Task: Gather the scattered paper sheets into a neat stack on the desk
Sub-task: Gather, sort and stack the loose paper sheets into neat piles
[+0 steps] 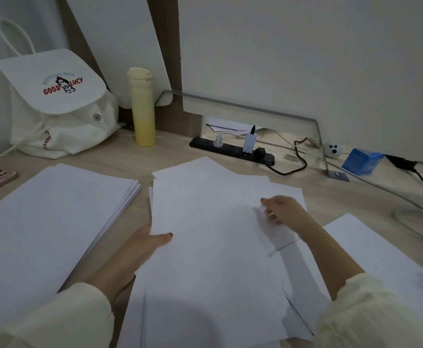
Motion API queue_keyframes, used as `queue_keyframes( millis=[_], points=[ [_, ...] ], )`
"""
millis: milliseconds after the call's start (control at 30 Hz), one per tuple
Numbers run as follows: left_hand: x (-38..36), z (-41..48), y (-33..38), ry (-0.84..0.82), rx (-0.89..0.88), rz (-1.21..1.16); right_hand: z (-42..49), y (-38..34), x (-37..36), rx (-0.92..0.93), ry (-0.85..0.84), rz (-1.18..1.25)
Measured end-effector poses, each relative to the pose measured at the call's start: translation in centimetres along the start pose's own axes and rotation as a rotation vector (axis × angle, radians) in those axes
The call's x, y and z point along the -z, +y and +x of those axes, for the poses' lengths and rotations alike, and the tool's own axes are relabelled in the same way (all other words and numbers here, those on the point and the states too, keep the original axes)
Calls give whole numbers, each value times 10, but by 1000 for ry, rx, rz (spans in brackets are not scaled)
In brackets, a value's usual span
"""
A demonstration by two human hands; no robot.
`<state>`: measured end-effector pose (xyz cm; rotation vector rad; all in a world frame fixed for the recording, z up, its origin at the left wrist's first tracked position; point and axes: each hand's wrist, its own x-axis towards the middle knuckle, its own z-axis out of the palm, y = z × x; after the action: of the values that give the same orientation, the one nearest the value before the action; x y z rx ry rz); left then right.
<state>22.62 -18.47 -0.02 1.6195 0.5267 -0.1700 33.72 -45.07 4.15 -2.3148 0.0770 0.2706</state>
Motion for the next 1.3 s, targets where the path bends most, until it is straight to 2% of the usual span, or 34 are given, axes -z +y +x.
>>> queue_keyframes(
  millis=[33, 67, 200, 333, 467, 700, 833, 933, 1000, 1133, 1233, 1300],
  points=[
    [0, 1, -1, 18, 7, 9, 12, 5, 4, 10, 117, -58],
    [-1, 2, -1, 30, 9, 12, 22, 11, 6, -2, 153, -117],
    [-2, 7, -4, 40, -2, -5, 45, 22, 5, -63, 79, -358],
    [-4, 16, -5, 79, 9, -101, 43, 19, 9, -86, -11, -195],
    [-4, 16, -5, 99, 12, -138, 23, 18, 7, -106, -144, -266],
    [0, 8, 0, 77, 48, -198, -31, 8, -10, 49, -284, -346],
    [-1, -9, 6, 17, 35, -84, -62, 14, -14, 143, -236, -349],
    [1, -18, 6, 19, 43, -32, -81, 27, -5, 176, -131, -180],
    [0, -28, 3, 17, 12, -24, -94, 44, 9, 119, 1, -124],
    [3, -46, -6, 32, -29, -51, -121, 82, 45, -197, 247, -43],
    [8, -56, -12, 37, -62, -114, -149, 110, 71, -424, 315, 66],
    [13, -62, -19, 30, -74, -156, -164, 127, 81, -478, 326, 258]
  ],
)
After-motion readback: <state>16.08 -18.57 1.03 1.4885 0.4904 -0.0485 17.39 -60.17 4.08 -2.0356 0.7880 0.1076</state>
